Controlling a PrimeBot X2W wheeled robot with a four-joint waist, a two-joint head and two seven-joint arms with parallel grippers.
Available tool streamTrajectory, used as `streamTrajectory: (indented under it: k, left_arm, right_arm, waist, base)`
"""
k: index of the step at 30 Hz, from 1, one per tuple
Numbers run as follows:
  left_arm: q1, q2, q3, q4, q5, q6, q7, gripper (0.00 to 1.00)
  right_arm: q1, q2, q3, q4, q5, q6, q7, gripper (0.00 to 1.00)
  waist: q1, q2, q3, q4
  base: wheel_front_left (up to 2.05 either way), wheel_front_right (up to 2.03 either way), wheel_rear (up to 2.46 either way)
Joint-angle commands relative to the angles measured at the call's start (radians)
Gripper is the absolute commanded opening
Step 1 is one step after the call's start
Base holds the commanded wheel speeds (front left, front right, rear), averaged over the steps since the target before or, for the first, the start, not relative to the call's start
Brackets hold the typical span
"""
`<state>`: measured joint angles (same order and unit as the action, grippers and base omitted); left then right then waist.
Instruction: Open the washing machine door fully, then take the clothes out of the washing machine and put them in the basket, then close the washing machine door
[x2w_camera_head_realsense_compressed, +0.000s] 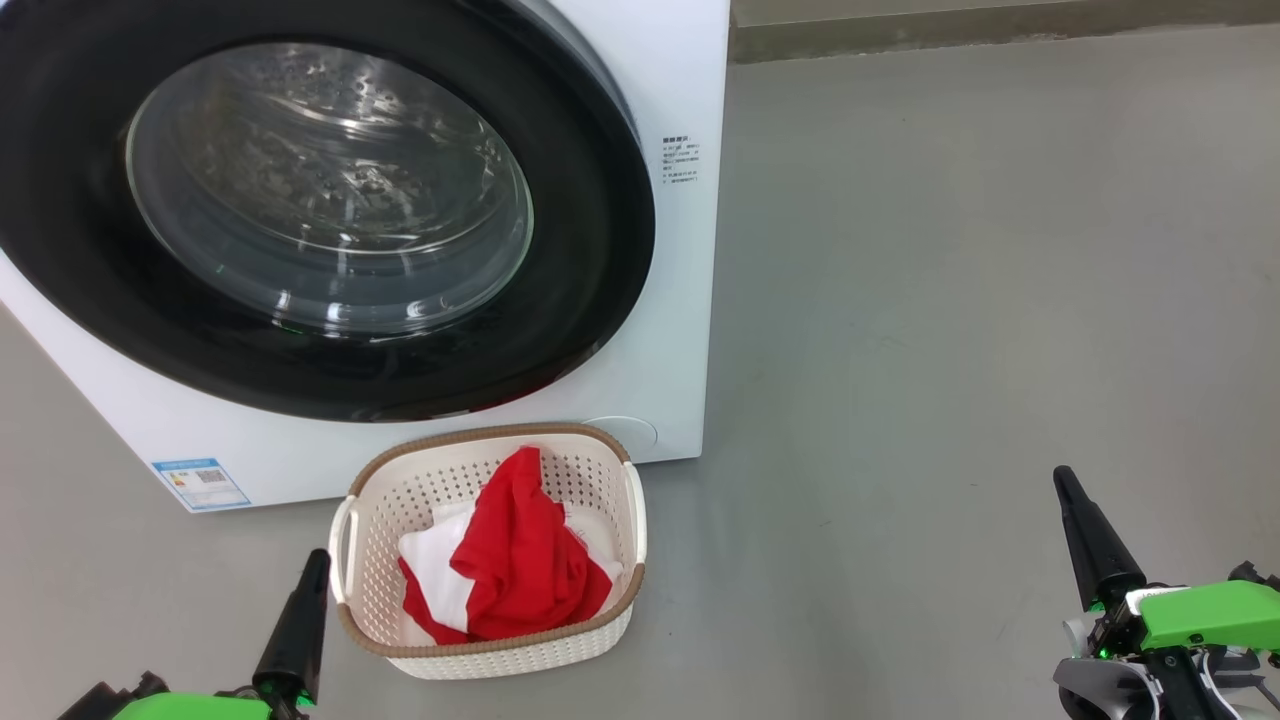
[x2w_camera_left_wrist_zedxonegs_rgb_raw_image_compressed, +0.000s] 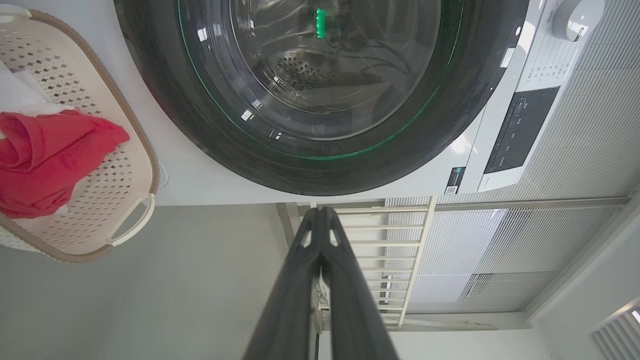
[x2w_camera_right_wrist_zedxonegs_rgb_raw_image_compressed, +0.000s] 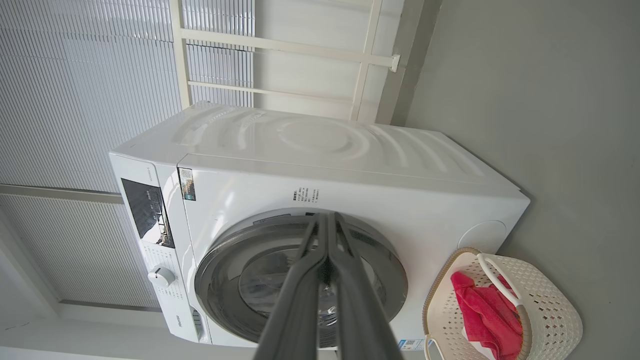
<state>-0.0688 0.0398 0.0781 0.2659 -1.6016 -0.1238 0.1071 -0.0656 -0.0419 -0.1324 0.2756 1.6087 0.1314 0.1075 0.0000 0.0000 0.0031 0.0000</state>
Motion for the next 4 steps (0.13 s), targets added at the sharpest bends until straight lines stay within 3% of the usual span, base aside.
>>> streamTrajectory:
  k: [1,4]
  left_arm:
    - [-0.039,0.010,0.036,-0.021,-0.007,-0.007,0.006,0.00]
    - [-0.039,0.010,0.036,-0.021,-0.007,-0.007,0.006,0.00]
  right_arm:
    - [-0.042,-0.008,0.018,-0.031,0.000,-0.001,0.006,0.00]
    - [-0.042,-0.008,0.018,-0.031,0.000,-0.001,0.006,0.00]
  waist:
    - [0.0000,0.0000,0.000,0.000]
    - [0.0000,0.0000,0.000,0.000]
  base:
    - [0.00,0.00,0.00]
    - [0.00,0.00,0.00]
